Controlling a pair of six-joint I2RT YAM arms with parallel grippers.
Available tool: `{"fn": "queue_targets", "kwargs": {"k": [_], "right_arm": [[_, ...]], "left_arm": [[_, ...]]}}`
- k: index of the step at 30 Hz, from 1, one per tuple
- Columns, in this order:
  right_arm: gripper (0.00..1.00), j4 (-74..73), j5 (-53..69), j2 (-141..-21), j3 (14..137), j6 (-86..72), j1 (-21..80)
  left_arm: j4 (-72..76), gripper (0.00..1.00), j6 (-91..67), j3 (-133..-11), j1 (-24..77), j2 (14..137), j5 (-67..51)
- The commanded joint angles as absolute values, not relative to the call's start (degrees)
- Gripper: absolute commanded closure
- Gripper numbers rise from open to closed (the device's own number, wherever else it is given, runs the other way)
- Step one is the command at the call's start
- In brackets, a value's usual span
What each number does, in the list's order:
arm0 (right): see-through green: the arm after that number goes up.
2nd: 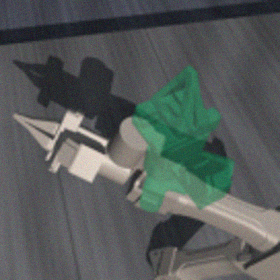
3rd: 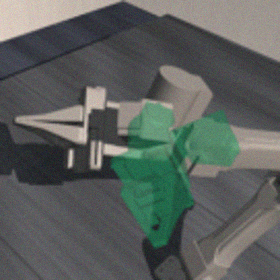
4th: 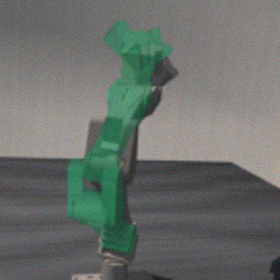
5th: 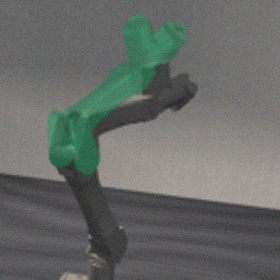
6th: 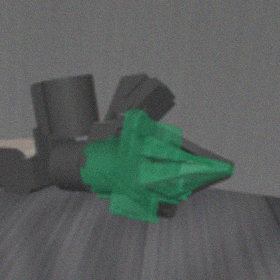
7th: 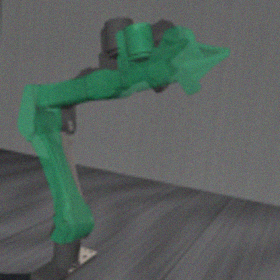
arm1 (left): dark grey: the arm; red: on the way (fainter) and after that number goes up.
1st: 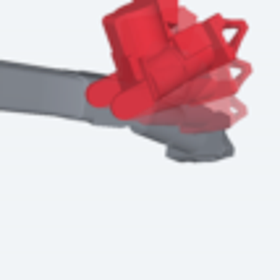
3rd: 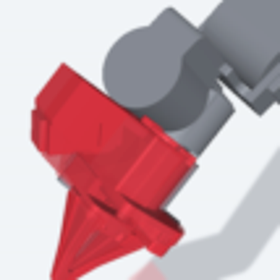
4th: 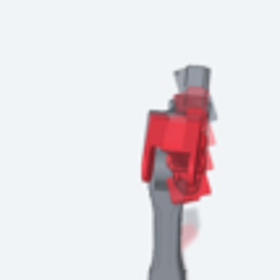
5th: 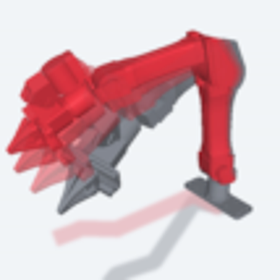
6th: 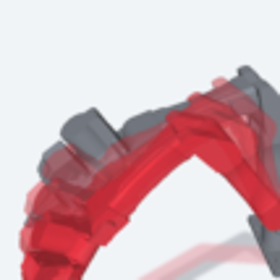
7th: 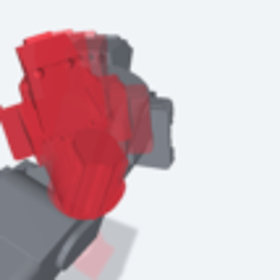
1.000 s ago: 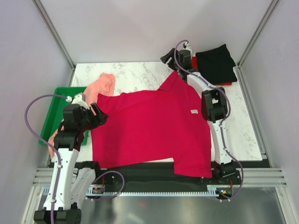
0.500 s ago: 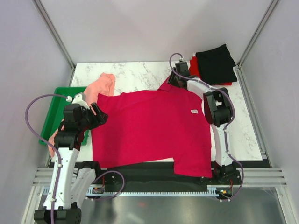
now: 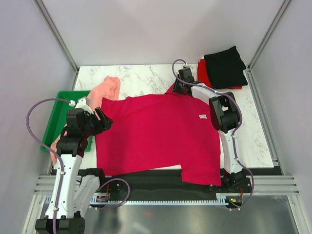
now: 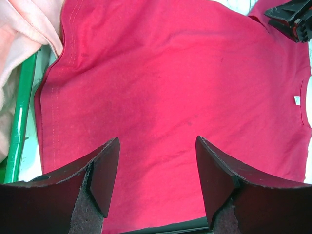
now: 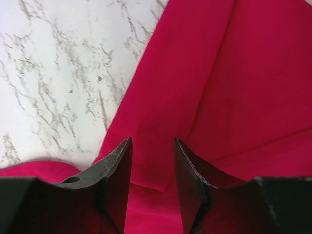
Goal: Fold and stack the t-shirts
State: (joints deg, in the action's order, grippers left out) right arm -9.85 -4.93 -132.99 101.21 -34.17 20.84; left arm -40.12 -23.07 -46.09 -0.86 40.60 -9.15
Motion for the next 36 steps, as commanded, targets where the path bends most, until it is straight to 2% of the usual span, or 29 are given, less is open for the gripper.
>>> {"fn": "queue_targets", "kwargs": {"k": [1, 13, 30, 36], "right_arm": [[0.53, -9.58, -8.09, -129.11, 99.06, -32.17, 20.65], [0.5, -9.85, -8.79, -128.14, 98.17, -31.46, 20.39], [0.57, -10.02, -5.45, -133.94, 104.94, -32.87, 21.01], [0.57, -10.72, -6.76, -133.16, 104.16, -32.61, 21.09]], "left_arm": [[-37.79, 0.3, -22.32, -45.88, -0.7, 40.25, -9.4], [-37.71, 0.3, -22.32, -45.97, -0.7, 40.34, -9.49], [-37.71, 0.3, -22.24, -45.88, -0.7, 40.17, -9.58], [-37.62, 0.3, -22.24, -45.79, -0.7, 40.08, -9.58]]}}
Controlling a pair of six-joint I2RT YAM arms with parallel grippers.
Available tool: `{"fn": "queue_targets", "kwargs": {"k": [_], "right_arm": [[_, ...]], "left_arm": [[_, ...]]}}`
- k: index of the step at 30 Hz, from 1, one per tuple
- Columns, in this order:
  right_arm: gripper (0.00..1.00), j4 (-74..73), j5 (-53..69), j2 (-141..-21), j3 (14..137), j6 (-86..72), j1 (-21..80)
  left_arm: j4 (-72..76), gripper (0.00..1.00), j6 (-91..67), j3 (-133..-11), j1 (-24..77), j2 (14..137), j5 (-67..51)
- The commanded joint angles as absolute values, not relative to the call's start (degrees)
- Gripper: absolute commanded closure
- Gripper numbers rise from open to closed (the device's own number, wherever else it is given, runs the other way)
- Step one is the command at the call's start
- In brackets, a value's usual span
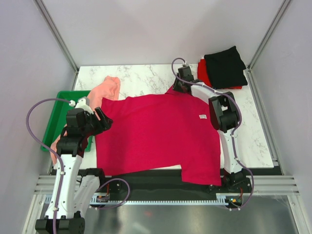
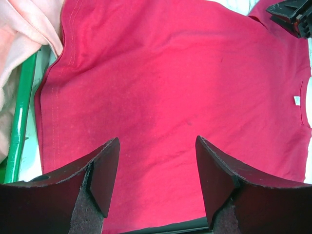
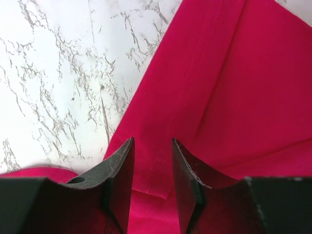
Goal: Fold and stack the t-shirts
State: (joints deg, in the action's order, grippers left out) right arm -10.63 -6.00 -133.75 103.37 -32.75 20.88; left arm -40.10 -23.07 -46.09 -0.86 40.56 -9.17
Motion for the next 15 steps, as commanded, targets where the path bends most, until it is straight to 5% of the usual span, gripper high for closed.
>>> {"fn": "queue_targets", "kwargs": {"k": [1, 15], "right_arm": [[0.57, -10.81, -7.29, -132.72, 103.72, -31.91, 21.18], [0.53, -13.1, -11.78, -133.5, 103.71, -29.0, 21.53]], "left_arm": [[-37.7, 0.3, -22.24, -45.88, -0.7, 39.9, -9.67], [-37.53, 0.3, -22.15, -45.79, -0.62, 39.81, -9.75]]}}
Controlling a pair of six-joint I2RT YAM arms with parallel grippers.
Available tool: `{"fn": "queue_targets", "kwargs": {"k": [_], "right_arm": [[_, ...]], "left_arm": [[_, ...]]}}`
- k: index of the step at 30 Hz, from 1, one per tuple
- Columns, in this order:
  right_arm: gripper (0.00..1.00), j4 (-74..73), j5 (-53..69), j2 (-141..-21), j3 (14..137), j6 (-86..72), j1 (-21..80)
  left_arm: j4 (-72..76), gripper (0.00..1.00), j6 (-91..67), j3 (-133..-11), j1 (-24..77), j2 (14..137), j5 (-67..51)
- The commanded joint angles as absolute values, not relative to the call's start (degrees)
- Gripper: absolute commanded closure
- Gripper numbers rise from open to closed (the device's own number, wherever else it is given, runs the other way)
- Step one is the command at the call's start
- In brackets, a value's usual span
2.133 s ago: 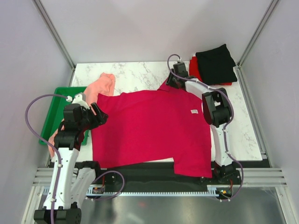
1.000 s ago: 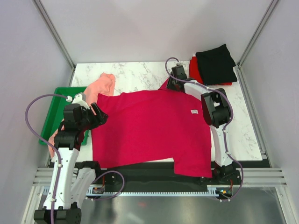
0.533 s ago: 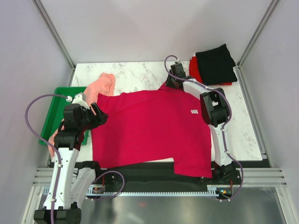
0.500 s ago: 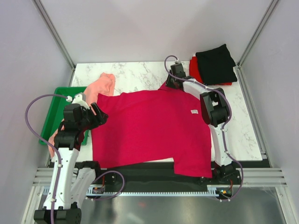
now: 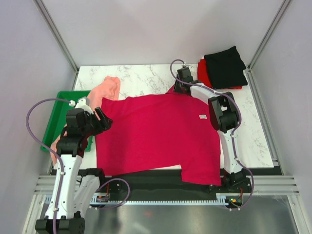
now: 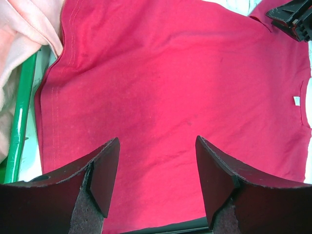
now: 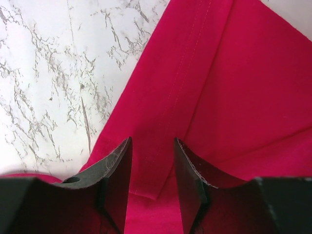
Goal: Fold and stack the t-shirts
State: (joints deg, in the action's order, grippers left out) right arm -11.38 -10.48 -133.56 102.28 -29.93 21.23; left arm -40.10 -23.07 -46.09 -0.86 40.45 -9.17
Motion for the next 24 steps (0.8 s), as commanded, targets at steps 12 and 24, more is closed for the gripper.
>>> {"fn": "queue_targets", "kwargs": {"k": [12, 24], "right_arm": [[0.98, -14.33, -14.24, -136.23, 104.85, -28.3, 23.03], [1.0, -14.15, -13.53, -134.83, 108.72, -27.77, 23.29]], "left_arm": [[-37.53, 0.3, -22.06, -45.79, -0.7, 39.81, -9.76], [-37.44, 0.3, -22.15, -45.79, -0.62, 39.55, -9.84]]}}
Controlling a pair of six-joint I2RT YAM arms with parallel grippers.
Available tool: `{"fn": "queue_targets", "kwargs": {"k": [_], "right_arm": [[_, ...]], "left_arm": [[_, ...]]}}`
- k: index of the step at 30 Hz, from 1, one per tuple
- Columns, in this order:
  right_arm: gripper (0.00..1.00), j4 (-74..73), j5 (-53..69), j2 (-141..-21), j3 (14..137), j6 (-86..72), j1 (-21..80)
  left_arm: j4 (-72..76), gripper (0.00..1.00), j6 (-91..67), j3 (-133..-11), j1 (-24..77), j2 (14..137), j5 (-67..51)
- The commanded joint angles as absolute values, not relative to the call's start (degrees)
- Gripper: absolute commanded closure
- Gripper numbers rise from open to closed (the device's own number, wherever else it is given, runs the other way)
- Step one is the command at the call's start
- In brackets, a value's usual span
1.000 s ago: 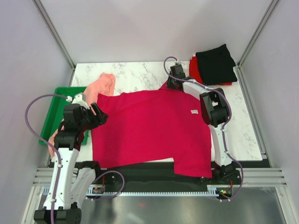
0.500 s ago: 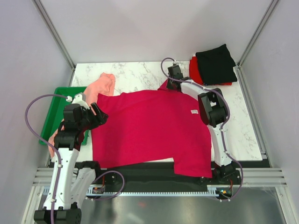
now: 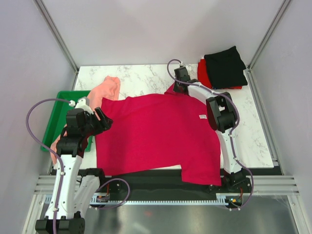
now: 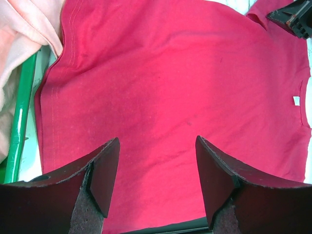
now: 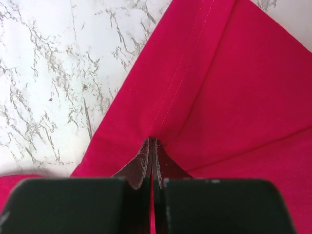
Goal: Fold and stack the t-shirts
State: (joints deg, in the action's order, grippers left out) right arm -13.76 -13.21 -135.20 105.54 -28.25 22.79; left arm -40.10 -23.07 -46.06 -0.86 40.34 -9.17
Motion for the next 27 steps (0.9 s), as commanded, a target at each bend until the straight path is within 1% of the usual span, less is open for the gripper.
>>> {"fn": "queue_targets", "kwargs": {"k": [1, 5, 9, 12, 16, 17, 18, 19, 20, 21, 23, 27], "right_arm": [[1.0, -14.06, -13.71, -134.39, 109.07, -27.86, 23.47], [1.0, -14.85, -13.45, -134.65, 114.06, -27.86, 24.52], [1.0, -16.43, -12.31, -138.51, 120.4, -28.39, 25.13], [1.0, -15.82, -9.76, -142.63, 125.93, -29.09, 25.66], [1.0, -10.64, -6.86, -151.67, 133.58, -27.07, 27.16], [0.9, -9.76, -6.25, -153.35, 137.34, -27.07, 27.16], [0.79, -9.76, -5.98, -154.85, 139.29, -26.98, 27.07], [0.64, -9.58, -5.63, -156.6, 141.48, -26.72, 27.07], [0.32, -8.8, -5.71, -156.71, 141.76, -26.46, 27.07], [0.23, -8.18, -6.41, -156.27, 141.33, -25.67, 26.98], [0.14, -5.03, -7.03, -152.77, 137.83, -24.26, 26.81], [0.12, -3.17, -10.45, -144.17, 132.82, -19.17, 26.02]], "left_arm": [[-37.44, 0.3, -22.15, -45.7, -0.62, 39.64, -9.84], [-37.35, 0.3, -22.15, -45.7, -0.7, 39.55, -9.93], [-37.44, 0.3, -21.97, -45.79, -0.62, 39.55, -9.93], [-37.35, 0.3, -22.06, -45.7, -0.7, 39.55, -9.84], [-37.44, 0.3, -22.06, -45.62, -0.7, 39.64, -9.67], [-37.35, 0.3, -21.97, -45.7, -0.7, 39.64, -9.58], [-37.35, 0.3, -22.06, -45.7, -0.7, 39.73, -9.58], [-37.44, 0.3, -22.06, -45.62, -0.7, 39.73, -9.49], [-37.44, 0.3, -22.06, -45.62, -0.62, 39.73, -9.41], [-37.44, 0.3, -22.06, -45.7, -0.62, 39.73, -9.58], [-37.44, 0.3, -22.06, -45.62, -0.7, 39.81, -9.49], [-37.53, 0.3, -22.15, -45.7, -0.62, 40.17, -9.41]]}}
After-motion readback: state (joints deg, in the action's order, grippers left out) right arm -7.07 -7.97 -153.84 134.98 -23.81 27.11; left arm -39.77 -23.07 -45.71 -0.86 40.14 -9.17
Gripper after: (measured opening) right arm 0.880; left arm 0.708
